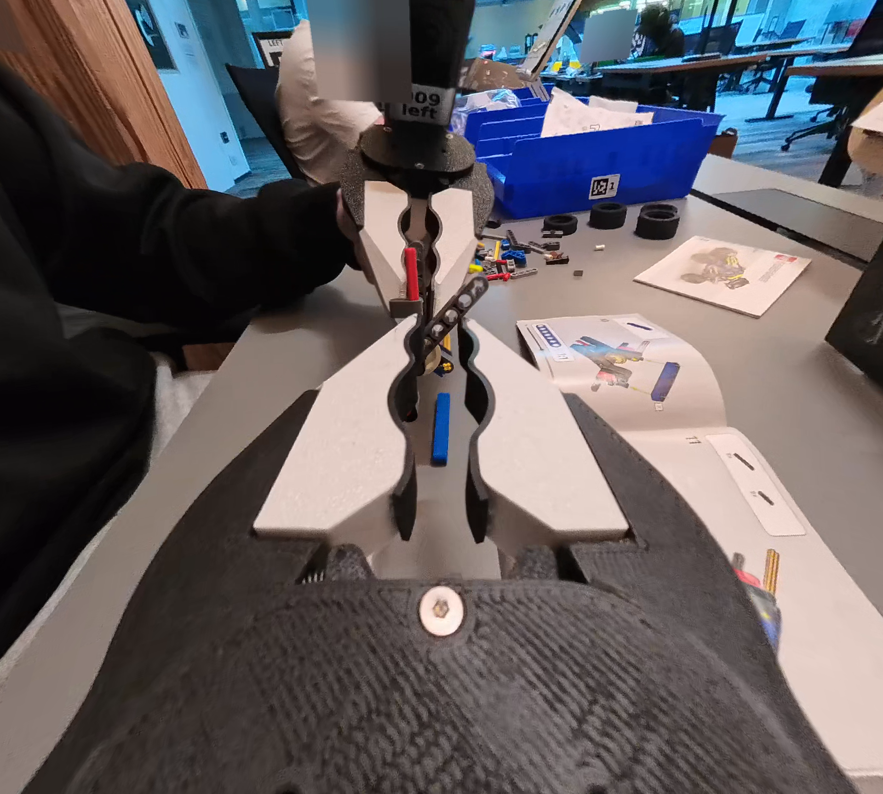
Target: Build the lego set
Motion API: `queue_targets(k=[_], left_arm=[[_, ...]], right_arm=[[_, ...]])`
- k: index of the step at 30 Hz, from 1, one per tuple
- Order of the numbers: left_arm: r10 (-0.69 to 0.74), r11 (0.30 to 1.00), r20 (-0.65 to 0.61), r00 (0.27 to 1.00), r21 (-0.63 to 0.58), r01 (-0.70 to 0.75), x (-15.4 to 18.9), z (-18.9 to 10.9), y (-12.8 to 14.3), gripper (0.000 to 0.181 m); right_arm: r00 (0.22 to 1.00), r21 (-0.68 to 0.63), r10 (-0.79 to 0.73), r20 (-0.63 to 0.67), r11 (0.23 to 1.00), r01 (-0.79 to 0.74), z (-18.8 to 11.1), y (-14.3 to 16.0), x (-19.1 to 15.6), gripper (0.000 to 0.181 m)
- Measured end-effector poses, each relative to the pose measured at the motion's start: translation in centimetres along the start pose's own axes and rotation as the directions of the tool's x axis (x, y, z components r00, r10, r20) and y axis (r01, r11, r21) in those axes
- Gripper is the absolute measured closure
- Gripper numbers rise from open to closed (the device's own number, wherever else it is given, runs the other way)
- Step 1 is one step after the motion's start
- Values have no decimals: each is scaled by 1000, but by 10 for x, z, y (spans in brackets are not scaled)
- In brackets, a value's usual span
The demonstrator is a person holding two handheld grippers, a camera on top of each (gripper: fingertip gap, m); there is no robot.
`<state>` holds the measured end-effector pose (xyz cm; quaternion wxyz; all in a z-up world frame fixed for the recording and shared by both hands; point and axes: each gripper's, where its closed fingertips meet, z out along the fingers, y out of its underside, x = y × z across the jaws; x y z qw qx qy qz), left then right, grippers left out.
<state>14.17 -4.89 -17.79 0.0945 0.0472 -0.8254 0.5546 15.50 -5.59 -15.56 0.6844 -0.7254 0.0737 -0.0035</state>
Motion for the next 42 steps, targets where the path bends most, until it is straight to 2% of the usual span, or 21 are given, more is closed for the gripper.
queue_targets(k=[3,5,7,9,12,14,18,21,24,26,29,36,42], left_arm=[[10,1000,2,1000,-7,-10,0,-1,0,175],[1,1000,13,1000,-6,-1,-1,-2,-2,176],[-4,1000,40,999,-30,5,-6,-4,-2,176],[-14,997,62,998,-76,19,-9,-4,1,176],[-39,993,64,997,-110,46,-10,-5,1,176],[-58,991,58,997,-118,64,-10,-5,0,176],[-65,991,41,997,-116,70,-10,-6,-1,176],[-57,991,28,998,-121,60,-9,-8,-1,176],[-42,991,18,999,-127,44,-7,-10,0,176],[-33,991,15,999,-131,35,-6,-10,1,176],[-26,990,12,1000,-141,27,-6,-12,2,176],[-32,987,-35,999,-157,26,-1,-11,5,176],[-63,987,-21,998,-151,59,-3,-9,4,176]], right_arm=[[996,2,93,13,996,-93,1,2,2,168],[985,-9,161,60,987,-161,0,4,-2,160],[983,-57,168,76,985,-164,1,11,-6,158],[985,-82,162,61,984,-157,3,14,-5,154],[988,-107,149,34,984,-145,2,18,-1,167],[989,-102,142,36,985,-138,1,18,-1,169],[994,-132,102,44,987,-96,-5,20,-3,165],[993,-122,101,66,988,-93,-12,19,-5,174],[992,-114,104,66,989,-96,-16,18,-4,170],[990,-113,116,84,988,-106,-17,18,-6,170],[990,-145,104,94,985,-90,-16,22,-8,179],[991,-184,43,129,983,-18,-17,26,-15,179],[995,-190,-42,87,980,58,-20,25,-9,179]])
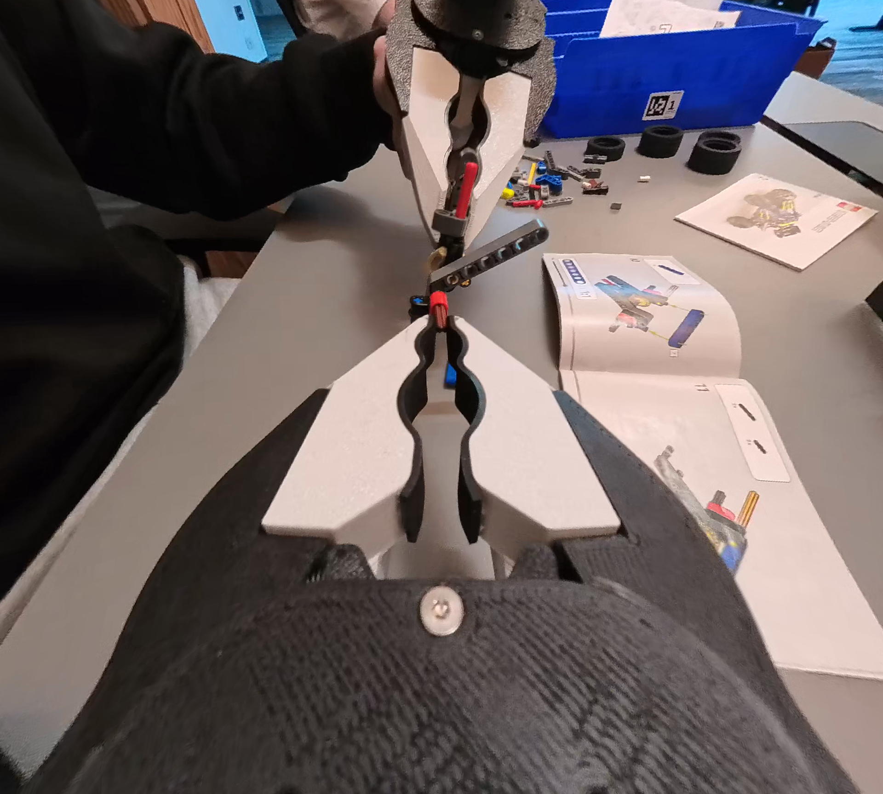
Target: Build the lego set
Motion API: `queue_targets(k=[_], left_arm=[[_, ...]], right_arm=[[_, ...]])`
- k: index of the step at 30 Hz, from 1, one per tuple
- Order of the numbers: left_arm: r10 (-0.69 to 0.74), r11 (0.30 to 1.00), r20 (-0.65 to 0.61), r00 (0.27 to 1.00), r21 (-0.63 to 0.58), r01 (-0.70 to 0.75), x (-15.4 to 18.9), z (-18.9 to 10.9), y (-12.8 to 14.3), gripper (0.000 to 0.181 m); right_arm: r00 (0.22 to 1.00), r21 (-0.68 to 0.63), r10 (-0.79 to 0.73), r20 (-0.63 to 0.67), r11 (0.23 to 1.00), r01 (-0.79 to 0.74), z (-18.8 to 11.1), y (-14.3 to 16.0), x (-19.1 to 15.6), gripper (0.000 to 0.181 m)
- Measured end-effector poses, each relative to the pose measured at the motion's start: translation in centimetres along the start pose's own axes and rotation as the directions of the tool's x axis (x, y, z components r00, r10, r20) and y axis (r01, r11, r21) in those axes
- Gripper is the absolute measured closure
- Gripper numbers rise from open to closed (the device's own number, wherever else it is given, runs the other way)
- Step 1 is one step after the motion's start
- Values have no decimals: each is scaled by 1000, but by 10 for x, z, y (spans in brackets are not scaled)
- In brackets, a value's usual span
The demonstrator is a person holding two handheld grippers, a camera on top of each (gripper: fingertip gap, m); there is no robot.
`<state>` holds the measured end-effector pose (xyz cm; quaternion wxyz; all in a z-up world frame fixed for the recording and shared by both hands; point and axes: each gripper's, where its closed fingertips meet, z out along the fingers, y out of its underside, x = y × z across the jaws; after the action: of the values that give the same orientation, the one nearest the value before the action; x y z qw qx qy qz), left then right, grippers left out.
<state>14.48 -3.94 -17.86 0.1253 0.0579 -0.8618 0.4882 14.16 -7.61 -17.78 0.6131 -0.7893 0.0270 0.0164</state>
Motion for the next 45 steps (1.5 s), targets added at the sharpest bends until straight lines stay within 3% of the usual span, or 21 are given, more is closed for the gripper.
queue_targets(k=[13,16,20,26,28,33,40,45], left_arm=[[7,1000,-17,1000,-9,-7,1,-4,-4,176],[-8,1000,-21,1000,-1,8,0,-3,-4,176],[-12,1000,-28,1000,-13,11,1,0,-1,176],[-106,992,-38,994,-67,103,-5,3,11,176],[-175,983,-75,982,-71,169,-5,3,15,176],[-364,931,-173,915,-87,354,-9,7,25,176],[-415,910,-203,887,-112,400,-17,7,29,176],[-434,901,-220,874,-137,413,-20,8,32,176]], right_arm=[[999,10,45,10,999,-45,-4,1,0,179],[998,-10,62,-2,998,-62,-1,5,2,150],[997,-3,81,7,997,-81,4,3,1,135],[986,62,169,-8,984,-169,8,-5,10,147],[979,12,201,-16,980,-201,14,2,13,158],[981,-87,194,30,978,-191,24,12,5,162],[992,-206,125,26,972,-117,34,28,4,156],[998,-276,59,-19,959,-62,39,38,10,167]])
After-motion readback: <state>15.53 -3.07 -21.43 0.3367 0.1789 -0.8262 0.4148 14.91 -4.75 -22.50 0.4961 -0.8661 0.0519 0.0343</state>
